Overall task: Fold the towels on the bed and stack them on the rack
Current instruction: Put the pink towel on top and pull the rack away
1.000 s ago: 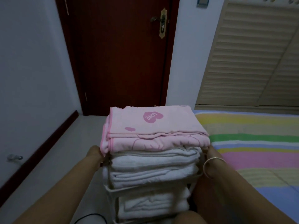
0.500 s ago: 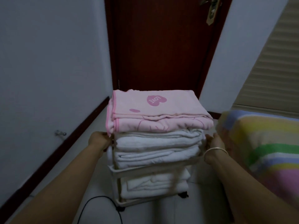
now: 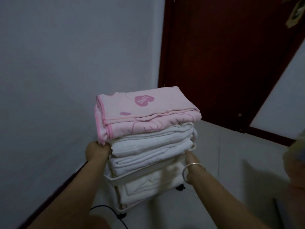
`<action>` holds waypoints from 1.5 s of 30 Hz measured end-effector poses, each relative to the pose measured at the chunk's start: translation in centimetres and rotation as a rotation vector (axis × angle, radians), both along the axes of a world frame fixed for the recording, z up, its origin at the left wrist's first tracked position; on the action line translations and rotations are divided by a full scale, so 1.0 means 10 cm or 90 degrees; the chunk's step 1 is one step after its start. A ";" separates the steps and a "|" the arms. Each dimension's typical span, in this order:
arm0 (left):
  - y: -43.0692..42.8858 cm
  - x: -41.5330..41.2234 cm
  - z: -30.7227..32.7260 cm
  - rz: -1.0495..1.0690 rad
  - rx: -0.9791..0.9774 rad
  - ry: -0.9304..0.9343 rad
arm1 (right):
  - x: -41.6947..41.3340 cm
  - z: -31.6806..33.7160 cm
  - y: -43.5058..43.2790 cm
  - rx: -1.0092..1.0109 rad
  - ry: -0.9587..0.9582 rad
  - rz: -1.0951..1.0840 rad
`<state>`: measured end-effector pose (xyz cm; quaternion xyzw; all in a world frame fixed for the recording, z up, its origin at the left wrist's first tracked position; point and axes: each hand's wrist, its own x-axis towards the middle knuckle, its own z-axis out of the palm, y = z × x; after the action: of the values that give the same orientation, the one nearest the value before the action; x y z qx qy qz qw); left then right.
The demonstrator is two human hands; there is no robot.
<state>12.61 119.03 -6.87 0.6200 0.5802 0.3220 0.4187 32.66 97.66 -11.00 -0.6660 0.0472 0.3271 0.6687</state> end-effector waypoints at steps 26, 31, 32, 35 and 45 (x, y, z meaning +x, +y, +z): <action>0.56 -0.38 -0.29 0.280 -0.103 -0.331 | -0.12 0.17 1.65 0.232 0.238 0.170; 0.86 -0.41 -0.30 0.281 -0.090 -0.347 | -0.16 0.22 1.97 0.227 0.222 0.216; 0.87 -0.42 -0.29 0.279 -0.066 -0.302 | -0.19 0.24 2.02 0.205 0.201 0.215; 0.77 -0.40 -0.29 0.279 0.004 -0.239 | -0.20 0.23 2.11 0.163 0.159 0.195; 0.39 -0.23 -0.36 0.289 0.138 -0.223 | -0.20 -0.04 1.96 0.103 0.140 0.130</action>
<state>10.33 122.96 -10.44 0.4505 0.5851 0.5693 0.3614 30.64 117.23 -11.42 -0.5716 0.0254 0.4670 0.6742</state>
